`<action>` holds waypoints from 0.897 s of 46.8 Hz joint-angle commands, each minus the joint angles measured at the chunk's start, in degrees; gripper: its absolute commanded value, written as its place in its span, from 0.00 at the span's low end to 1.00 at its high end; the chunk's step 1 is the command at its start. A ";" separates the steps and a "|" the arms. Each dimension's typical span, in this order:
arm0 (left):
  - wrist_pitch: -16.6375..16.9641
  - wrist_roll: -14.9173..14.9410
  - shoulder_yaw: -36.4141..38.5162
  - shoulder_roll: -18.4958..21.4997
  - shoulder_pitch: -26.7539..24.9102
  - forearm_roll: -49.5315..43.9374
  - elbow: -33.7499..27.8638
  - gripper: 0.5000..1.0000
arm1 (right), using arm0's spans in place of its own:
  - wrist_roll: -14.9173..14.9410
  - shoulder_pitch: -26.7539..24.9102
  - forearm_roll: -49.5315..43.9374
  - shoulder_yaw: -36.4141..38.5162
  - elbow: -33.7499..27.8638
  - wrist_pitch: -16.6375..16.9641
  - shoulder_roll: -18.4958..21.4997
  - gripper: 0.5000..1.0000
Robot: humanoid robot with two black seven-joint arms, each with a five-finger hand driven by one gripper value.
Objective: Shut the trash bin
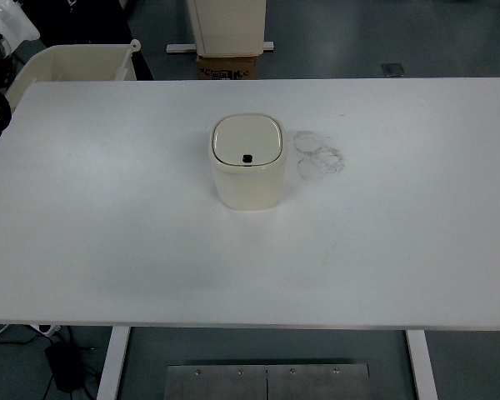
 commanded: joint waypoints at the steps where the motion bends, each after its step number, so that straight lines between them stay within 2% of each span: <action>1: 0.83 -0.01 -1.97 -0.24 2.49 -1.44 0.25 1.00 | 0.00 0.00 0.00 0.04 0.00 0.00 0.00 0.99; 9: 2.67 -0.19 -6.98 -1.03 7.59 -4.43 2.01 1.00 | 0.00 0.00 0.00 0.04 0.00 0.00 0.00 0.99; 18: 2.59 -3.17 -11.46 -4.11 12.34 -6.01 7.72 1.00 | 0.00 0.00 0.00 0.04 0.00 0.00 0.00 0.99; 28: 1.53 -3.79 -19.20 -5.78 15.06 -7.15 11.24 1.00 | 0.00 0.00 0.00 -0.04 0.00 0.00 0.00 0.99; 42: 0.74 -3.88 -19.91 -9.03 16.65 -9.44 13.52 1.00 | 0.00 0.00 0.00 0.13 0.00 0.00 0.00 0.99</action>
